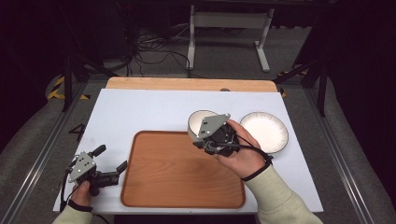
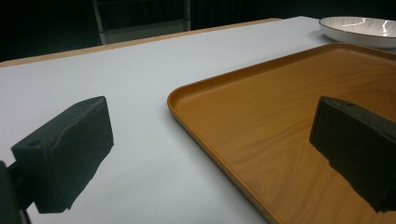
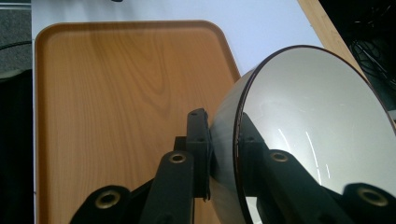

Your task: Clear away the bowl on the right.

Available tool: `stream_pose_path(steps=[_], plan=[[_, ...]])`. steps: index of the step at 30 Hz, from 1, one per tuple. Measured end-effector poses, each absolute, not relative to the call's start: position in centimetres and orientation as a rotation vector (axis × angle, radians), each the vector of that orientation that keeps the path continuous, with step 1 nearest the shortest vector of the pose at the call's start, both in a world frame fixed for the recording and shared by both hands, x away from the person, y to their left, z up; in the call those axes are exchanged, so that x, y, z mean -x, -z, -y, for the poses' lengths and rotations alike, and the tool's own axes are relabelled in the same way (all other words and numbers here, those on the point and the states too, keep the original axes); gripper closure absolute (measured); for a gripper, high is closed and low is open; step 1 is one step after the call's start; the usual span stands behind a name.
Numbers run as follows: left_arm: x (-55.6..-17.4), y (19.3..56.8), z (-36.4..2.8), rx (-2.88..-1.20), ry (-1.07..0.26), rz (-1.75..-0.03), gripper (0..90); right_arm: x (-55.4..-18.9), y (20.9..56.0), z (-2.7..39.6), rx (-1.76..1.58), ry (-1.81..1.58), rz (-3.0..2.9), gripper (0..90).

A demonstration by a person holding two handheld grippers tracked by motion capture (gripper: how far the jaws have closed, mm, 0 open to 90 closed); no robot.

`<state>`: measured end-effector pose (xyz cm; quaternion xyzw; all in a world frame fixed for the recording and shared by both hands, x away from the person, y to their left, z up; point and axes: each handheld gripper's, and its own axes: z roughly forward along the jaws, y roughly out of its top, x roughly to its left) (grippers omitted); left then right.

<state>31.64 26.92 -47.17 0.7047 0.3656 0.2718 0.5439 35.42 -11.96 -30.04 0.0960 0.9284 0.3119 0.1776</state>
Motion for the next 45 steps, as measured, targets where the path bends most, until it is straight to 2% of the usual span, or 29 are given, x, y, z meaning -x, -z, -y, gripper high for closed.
stream_pose_path(steps=[11,26,45], plan=[[-31.6,47.2,-26.9,-1.673,-0.646,-0.868,0.3,-35.7,30.9,9.9,-0.254,-0.882,-2.674,80.2],[-31.6,47.2,-26.9,-1.675,-0.648,-0.869,0.3,-35.8,34.8,7.8,-0.245,-0.835,-2.757,80.2],[-31.6,47.2,-26.9,-1.673,-0.646,-0.869,0.3,-35.7,37.8,6.6,-0.232,-0.803,-2.829,80.1]])
